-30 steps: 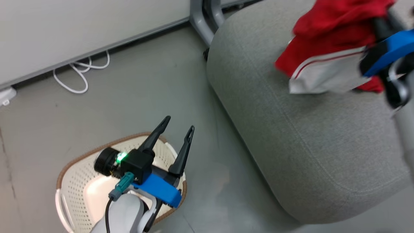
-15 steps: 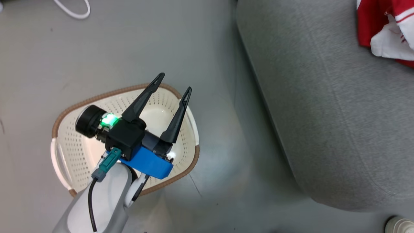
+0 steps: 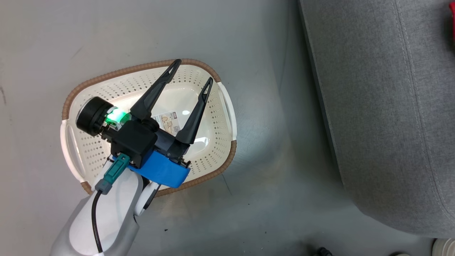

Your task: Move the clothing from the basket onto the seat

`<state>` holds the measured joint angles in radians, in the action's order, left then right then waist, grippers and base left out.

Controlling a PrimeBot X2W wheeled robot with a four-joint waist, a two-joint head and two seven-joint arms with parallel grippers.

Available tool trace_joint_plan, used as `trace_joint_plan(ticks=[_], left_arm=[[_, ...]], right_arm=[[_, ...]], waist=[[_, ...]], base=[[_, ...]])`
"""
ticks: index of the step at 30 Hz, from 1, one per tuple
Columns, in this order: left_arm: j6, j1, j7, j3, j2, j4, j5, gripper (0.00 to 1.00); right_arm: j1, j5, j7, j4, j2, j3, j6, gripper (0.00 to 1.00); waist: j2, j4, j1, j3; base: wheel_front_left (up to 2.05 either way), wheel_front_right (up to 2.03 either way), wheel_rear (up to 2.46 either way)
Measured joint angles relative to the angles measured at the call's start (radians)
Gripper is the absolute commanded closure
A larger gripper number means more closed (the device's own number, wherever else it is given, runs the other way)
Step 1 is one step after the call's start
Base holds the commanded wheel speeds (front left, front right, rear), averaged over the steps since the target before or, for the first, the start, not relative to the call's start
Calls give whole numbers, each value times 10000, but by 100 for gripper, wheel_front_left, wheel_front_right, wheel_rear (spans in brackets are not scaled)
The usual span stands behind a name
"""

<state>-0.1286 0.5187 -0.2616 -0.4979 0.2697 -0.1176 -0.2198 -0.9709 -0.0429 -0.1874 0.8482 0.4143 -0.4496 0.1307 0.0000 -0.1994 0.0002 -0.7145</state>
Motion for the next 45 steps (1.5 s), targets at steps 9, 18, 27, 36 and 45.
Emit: trace_joint_plan(ticks=[9, 18, 27, 36, 45], left_arm=[[0, -29, 0, 92, -201, -44, -15, 0], [0, -418, 0, 253, -558, -272, -203, 0], [0, -1519, 0, 734, -1198, -763, -477, 0], [0, -2931, 0, 1728, -1657, -1070, -606, 0], [0, -4074, -2, 2708, -1919, -1285, -656, 0]], right_arm=[[-10, 372, -161, 336, -52, 0, 0, 0], [471, 481, -148, 253, -138, 322, 0, 0], [1772, 408, -146, -316, -94, 1243, 0, 0], [3567, 205, 244, -2033, -763, 1852, 0, 0], [5636, -278, 794, -4238, -1290, 2481, 0, 0]], waist=[[0, 77, -1, 377], [0, 101, -1, 1221], [0, 238, -2, 2867], [0, 568, -4, 4846], [1, 1268, -5, 6240]], base=[[0, 0, 0], [0, 0, 0], [0, 0, 0], [0, 0, 0], [0, 0, 0]])
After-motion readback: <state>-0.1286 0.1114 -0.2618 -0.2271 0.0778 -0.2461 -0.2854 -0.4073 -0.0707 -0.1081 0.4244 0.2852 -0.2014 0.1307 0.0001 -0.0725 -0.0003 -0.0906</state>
